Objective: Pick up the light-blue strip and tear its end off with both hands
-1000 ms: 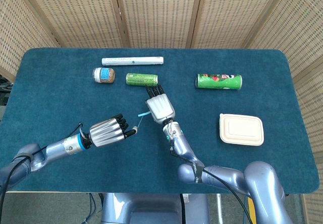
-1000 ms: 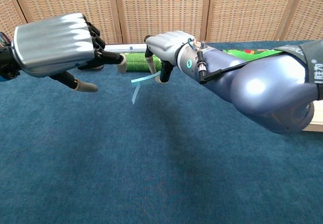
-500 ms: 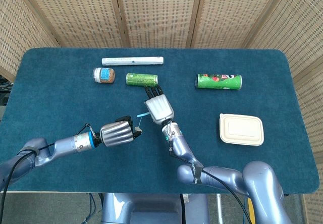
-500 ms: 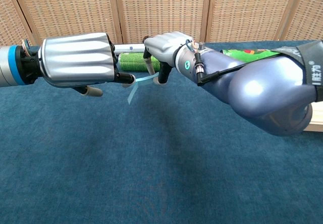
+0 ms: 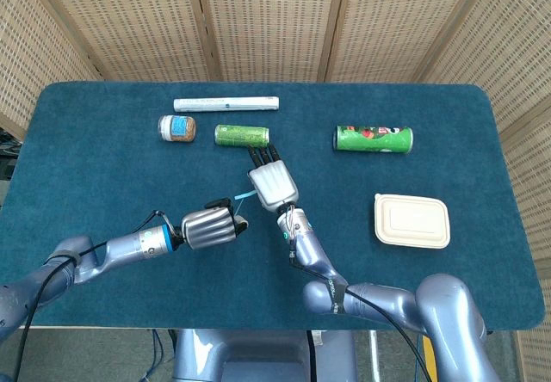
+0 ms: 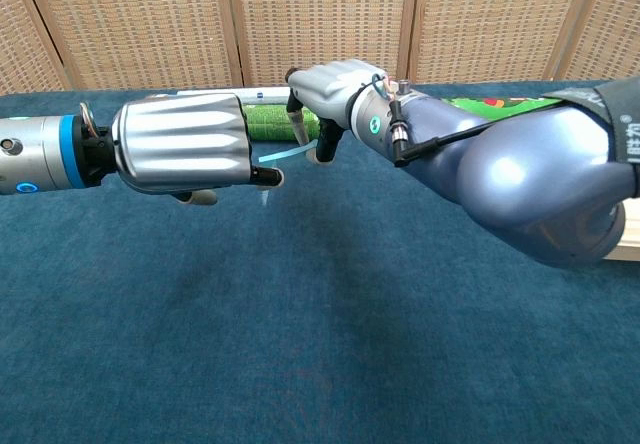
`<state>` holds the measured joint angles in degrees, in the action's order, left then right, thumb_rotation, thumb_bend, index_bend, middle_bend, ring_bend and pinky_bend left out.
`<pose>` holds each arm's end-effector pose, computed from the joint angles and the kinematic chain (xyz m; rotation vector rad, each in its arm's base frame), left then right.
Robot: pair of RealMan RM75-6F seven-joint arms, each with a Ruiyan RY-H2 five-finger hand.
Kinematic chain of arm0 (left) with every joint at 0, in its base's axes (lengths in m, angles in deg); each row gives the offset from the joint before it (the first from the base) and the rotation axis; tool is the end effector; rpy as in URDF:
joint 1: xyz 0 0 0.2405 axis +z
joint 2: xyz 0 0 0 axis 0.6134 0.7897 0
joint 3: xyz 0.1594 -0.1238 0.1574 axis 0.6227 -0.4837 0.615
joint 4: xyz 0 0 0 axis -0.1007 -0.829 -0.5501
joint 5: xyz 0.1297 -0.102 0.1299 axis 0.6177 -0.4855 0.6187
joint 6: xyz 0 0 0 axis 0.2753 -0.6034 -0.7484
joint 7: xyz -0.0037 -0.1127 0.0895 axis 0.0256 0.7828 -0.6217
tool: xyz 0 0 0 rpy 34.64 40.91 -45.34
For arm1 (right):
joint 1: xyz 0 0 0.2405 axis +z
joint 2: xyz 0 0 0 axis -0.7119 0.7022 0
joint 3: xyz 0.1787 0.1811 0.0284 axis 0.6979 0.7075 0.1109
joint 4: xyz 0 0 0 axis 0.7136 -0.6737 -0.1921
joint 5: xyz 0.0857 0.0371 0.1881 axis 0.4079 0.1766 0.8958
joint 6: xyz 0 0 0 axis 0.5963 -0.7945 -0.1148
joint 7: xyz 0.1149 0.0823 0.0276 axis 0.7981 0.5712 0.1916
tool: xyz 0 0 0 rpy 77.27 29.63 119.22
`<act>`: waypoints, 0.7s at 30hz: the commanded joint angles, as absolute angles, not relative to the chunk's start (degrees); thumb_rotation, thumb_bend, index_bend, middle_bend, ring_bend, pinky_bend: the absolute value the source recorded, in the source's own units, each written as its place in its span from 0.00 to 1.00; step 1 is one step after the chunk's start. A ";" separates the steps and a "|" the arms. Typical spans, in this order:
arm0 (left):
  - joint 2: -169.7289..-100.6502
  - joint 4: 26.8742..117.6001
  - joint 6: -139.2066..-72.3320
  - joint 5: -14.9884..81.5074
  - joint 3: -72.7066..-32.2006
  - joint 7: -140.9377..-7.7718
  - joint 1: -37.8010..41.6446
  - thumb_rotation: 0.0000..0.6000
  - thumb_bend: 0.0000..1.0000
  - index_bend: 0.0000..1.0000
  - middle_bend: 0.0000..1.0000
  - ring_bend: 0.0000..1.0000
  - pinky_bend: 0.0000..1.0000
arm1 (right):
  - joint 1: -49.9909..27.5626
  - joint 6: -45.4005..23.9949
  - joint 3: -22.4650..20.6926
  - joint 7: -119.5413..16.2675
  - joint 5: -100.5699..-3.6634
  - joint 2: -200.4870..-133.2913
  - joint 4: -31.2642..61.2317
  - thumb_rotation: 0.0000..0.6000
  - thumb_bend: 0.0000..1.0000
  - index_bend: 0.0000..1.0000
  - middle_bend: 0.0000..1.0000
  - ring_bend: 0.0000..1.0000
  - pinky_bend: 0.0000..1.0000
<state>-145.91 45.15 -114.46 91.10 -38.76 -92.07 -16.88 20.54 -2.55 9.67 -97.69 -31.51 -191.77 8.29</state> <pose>-0.1325 0.3574 -0.0220 -2.2691 0.7269 -0.8965 -0.0047 -0.3990 -0.0813 1.8569 -0.7101 0.8807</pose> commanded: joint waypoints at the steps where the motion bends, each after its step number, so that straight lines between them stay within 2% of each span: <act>1: -146.99 44.11 -114.46 90.83 -38.50 -92.23 -17.19 1.00 0.15 0.46 0.90 0.83 0.82 | 20.41 -2.65 9.57 -97.62 -31.49 -191.60 8.47 1.00 0.67 0.62 0.02 0.00 0.00; 15: -150.33 39.57 -113.70 88.58 -38.53 -91.74 -18.53 1.00 0.17 0.46 0.90 0.83 0.82 | 19.81 -3.02 9.29 -96.86 -31.63 -190.42 9.51 1.00 0.67 0.62 0.02 0.00 0.00; 21: -151.89 37.08 -114.05 87.86 -38.19 -90.74 -19.06 1.00 0.24 0.47 0.89 0.83 0.82 | 19.72 -3.19 9.06 -96.81 -31.72 -190.27 9.75 1.00 0.67 0.62 0.02 0.00 0.00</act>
<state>-151.62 37.39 -113.97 88.02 -38.29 -90.93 -18.93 19.73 -3.19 9.06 -96.81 -31.72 -190.27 9.75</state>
